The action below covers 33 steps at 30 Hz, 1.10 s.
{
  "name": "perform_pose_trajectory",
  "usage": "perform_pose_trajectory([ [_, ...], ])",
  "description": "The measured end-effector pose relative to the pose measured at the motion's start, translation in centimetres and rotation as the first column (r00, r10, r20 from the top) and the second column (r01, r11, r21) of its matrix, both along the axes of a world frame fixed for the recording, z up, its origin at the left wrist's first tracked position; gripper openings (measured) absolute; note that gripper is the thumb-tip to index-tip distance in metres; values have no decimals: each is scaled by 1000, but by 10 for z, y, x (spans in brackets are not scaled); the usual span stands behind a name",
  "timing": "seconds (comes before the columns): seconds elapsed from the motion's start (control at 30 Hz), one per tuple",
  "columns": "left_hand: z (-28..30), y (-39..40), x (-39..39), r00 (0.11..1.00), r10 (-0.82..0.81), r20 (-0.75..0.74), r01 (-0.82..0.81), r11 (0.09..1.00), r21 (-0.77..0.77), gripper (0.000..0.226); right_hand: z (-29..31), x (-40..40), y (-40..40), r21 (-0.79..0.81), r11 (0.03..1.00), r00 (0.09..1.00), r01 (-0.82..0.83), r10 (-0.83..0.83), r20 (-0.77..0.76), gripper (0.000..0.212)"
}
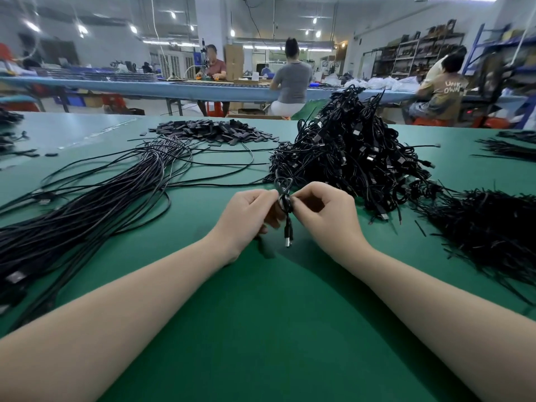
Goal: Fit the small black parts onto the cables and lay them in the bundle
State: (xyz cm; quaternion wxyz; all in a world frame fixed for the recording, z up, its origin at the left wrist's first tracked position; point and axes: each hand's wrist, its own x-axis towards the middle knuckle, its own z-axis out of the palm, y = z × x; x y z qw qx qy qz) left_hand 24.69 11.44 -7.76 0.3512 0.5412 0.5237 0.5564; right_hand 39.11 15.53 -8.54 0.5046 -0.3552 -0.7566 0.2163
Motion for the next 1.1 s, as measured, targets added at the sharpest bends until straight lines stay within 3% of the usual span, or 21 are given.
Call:
perform_pose_trajectory([
  [0.13, 0, 0, -4, 973, 72, -221, -14, 967, 255, 38, 1, 1, 5, -161, 985, 990, -57, 35, -138, 18],
  [0.2, -4, 0, -6, 933, 86, -348, 37, 943, 331, 40, 2, 1, 6, -198, 976, 983, -94, 59, -175, 17],
  [0.27, -6, 0, -7, 919, 92, -383, 65, 924, 378, 35, 2, 2, 5, -198, 971, 980, -137, 103, -173, 19],
  [0.4, -6, 3, -8, 936, 175, -306, -28, 902, 430, 33, 2, 0, 4, -105, 987, 992, -118, 113, -54, 13],
  [0.5, -3, 2, -7, 982, 142, -124, -100, 950, 294, 26, 7, 1, -1, 148, 989, 996, -29, 17, 83, 8],
  [0.6, -1, 0, -4, 996, -1, 93, -8, 994, 106, 23, 10, 1, -5, 409, 913, 985, -10, -62, 162, 5],
  [0.7, 3, -2, -3, 943, -124, 307, 142, 989, -35, 11, 7, 0, -5, 495, 869, 977, 16, -118, 176, 6],
  [0.77, 3, -1, -4, 923, -193, 332, 215, 976, -32, 29, 7, 1, -3, 425, 904, 986, 50, -113, 123, 5],
  [0.87, -1, 2, -4, 961, -194, 200, 196, 981, 8, 38, 5, 3, -1, 301, 950, 993, 82, -103, 53, 6],
  [1.0, -6, 2, -4, 989, -125, 80, 112, 982, 151, 22, 5, 2, -2, 289, 956, 995, 59, -79, 56, 8],
  [1.1, -5, 2, -3, 986, -81, 144, 63, 991, 122, 3, 6, -2, -4, 343, 937, 994, 72, -95, 49, 8],
])
